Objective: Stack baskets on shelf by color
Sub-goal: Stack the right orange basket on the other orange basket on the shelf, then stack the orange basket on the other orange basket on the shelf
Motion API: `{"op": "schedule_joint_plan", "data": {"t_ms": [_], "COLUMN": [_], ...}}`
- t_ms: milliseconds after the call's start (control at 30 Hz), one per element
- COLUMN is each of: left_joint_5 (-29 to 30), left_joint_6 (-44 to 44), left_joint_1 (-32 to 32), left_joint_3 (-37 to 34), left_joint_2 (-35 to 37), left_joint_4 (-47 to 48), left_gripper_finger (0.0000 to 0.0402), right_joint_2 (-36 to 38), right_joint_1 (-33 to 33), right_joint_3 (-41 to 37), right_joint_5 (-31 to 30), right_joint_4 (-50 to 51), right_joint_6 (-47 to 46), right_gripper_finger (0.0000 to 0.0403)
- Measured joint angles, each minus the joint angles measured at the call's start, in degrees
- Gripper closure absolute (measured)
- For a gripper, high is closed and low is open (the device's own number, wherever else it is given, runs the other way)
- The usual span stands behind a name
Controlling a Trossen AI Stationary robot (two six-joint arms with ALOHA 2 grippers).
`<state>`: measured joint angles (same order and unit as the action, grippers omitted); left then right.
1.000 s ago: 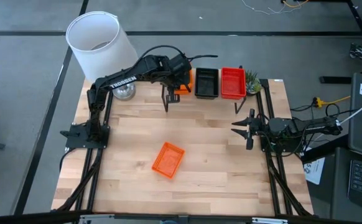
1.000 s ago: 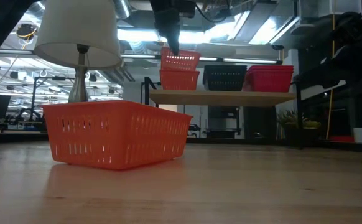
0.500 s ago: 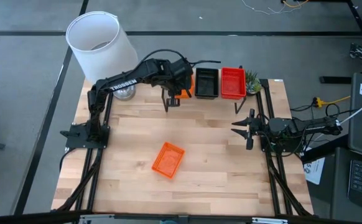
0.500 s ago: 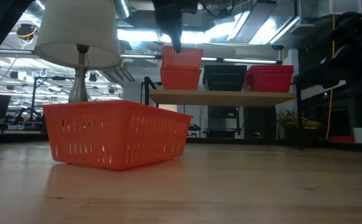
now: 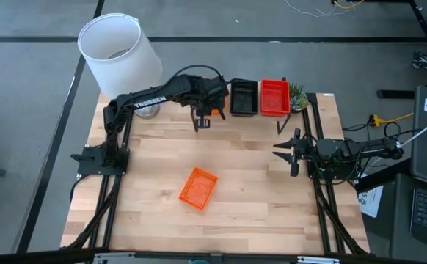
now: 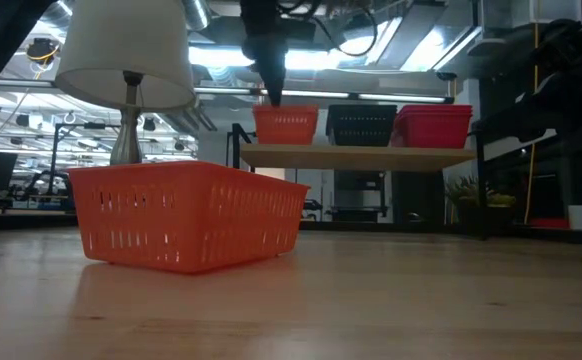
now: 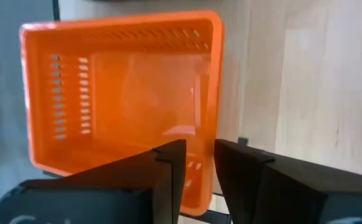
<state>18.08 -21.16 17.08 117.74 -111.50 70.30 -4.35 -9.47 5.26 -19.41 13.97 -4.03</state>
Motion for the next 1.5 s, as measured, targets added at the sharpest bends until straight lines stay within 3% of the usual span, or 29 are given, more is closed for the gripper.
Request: {"op": "schedule_joint_plan", "data": {"t_ms": [200,500,600,700,833,900,1000,1200,1367,1500], "left_joint_5": [3.5,3.4,-2.4,-12.0,-21.3,-21.7,-15.5,-4.8,-3.8,-3.0], "left_joint_6": [-0.6,2.8,10.9,20.2,26.4,29.9,35.0,38.2,39.7,41.4], "left_joint_1": [-1.3,-5.0,-7.6,-11.0,-17.5,-22.0,-29.6,-42.3,-47.4,-49.0], "left_joint_3": [-1.0,7.2,9.1,8.7,4.2,2.2,-1.7,-13.5,-23.2,-27.7], "left_joint_2": [0.0,-0.1,0.0,0.0,1.2,2.9,4.0,3.9,3.8,3.8], "left_joint_4": [-2.8,1.5,10.0,19.9,19.4,19.4,19.3,4.4,-17.6,-22.7], "left_gripper_finger": [0.0325,0.0325,0.0324,0.0324,0.0326,0.0328,0.0329,0.0330,0.0330,0.0320], "right_joint_2": [0.0,0.0,0.0,0.0,0.0,0.0,-0.1,0.0,0.0,0.0], "right_joint_1": [0.0,0.0,0.0,0.0,0.0,0.0,0.0,0.0,0.0,0.0], "right_joint_3": [0.0,0.0,0.0,0.0,0.0,0.0,0.0,-0.1,-0.1,-0.1], "right_joint_5": [0.0,0.0,0.0,0.0,0.0,0.0,0.0,0.0,0.0,0.0], "right_joint_4": [0.0,0.0,0.0,0.0,0.0,0.0,0.0,0.0,0.0,0.0], "right_joint_6": [0.0,0.0,0.0,0.0,0.0,0.0,0.0,0.0,0.0,0.0], "right_gripper_finger": [0.0272,0.0272,0.0272,0.0272,0.0272,0.0272,0.0272,0.0272,0.0272,0.0272]}}
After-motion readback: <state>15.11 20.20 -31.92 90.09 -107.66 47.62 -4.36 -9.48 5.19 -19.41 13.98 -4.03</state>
